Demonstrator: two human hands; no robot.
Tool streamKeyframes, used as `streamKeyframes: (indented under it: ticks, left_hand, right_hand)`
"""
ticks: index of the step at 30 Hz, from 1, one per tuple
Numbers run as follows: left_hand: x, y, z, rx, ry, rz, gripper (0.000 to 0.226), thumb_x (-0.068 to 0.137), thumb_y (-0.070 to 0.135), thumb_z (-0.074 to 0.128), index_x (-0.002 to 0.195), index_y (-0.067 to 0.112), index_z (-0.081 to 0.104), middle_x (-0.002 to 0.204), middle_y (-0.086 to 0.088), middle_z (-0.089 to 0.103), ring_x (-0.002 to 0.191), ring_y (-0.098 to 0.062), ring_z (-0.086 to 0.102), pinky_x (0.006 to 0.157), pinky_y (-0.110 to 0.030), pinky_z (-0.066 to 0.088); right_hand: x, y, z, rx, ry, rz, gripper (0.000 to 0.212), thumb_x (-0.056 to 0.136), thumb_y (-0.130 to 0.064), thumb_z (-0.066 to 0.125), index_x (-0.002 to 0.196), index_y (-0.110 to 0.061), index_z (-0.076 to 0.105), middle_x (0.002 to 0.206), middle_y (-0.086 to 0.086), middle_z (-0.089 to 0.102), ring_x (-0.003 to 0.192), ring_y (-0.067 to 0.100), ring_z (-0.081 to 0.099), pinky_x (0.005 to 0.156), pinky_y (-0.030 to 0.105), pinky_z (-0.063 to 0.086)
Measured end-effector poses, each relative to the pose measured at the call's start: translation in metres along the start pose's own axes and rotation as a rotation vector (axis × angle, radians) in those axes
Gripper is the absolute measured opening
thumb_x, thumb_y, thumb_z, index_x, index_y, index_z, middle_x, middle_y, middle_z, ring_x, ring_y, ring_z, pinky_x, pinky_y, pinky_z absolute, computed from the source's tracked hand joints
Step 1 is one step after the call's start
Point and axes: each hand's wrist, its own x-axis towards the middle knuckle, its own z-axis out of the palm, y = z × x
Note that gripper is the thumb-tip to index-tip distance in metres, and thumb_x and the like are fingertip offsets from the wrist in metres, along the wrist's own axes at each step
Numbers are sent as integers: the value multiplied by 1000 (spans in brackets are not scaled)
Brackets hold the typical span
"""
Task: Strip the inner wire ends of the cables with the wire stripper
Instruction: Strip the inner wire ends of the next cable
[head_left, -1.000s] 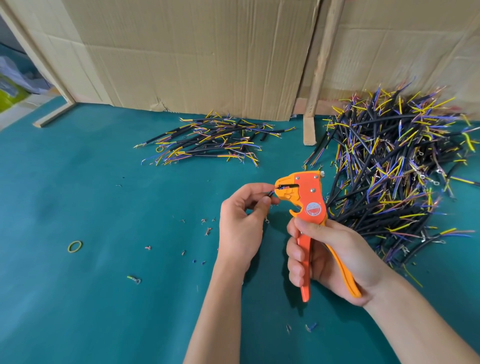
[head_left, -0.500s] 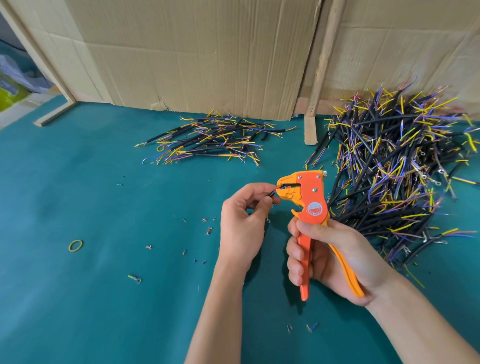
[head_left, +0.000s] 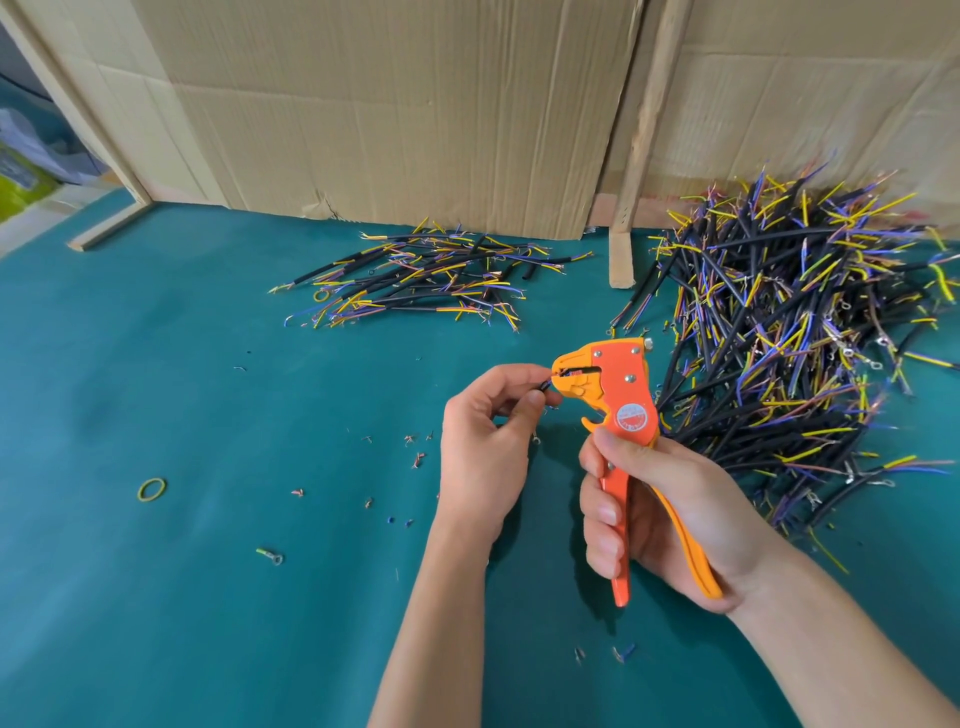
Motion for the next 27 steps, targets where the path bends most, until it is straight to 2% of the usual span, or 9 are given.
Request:
streamKeyframes:
  ticks: [7, 13, 17, 27]
  left_hand:
    - [-2, 1, 2, 1, -7, -37, 22, 97, 3, 61, 100, 21, 72, 86, 1, 77, 68, -4, 59, 62, -18, 42]
    - [-2, 1, 1, -12, 7, -75, 17, 96, 2, 62, 102, 14, 74, 87, -1, 78, 69, -2, 63, 63, -10, 43]
    - [-1, 1, 1, -4, 23, -56, 20, 96, 2, 63, 99, 17, 75, 86, 0, 78, 69, -3, 63, 62, -12, 43]
    - [-1, -1, 2, -21, 36, -36, 25, 96, 1, 61, 95, 22, 75, 86, 1, 78, 71, -4, 64, 62, -12, 43]
  right_hand:
    - [1, 2, 6, -43, 77, -51, 33, 78, -38, 77, 72, -14, 55, 56, 8, 36, 35, 20, 34, 40, 25, 35]
    - [-1, 1, 4, -13, 9, -51, 35, 76, -31, 83, 82, -10, 56, 62, 13, 44, 45, 25, 45, 47, 34, 42]
    - [-1, 0, 3, -4, -14, -40, 28, 80, -24, 79, 87, -9, 57, 67, 16, 46, 50, 29, 48, 51, 38, 46]
    - [0, 0, 0, -6, -45, -37, 28, 82, -23, 80, 93, -9, 58, 71, 17, 49, 56, 31, 51, 56, 41, 49]
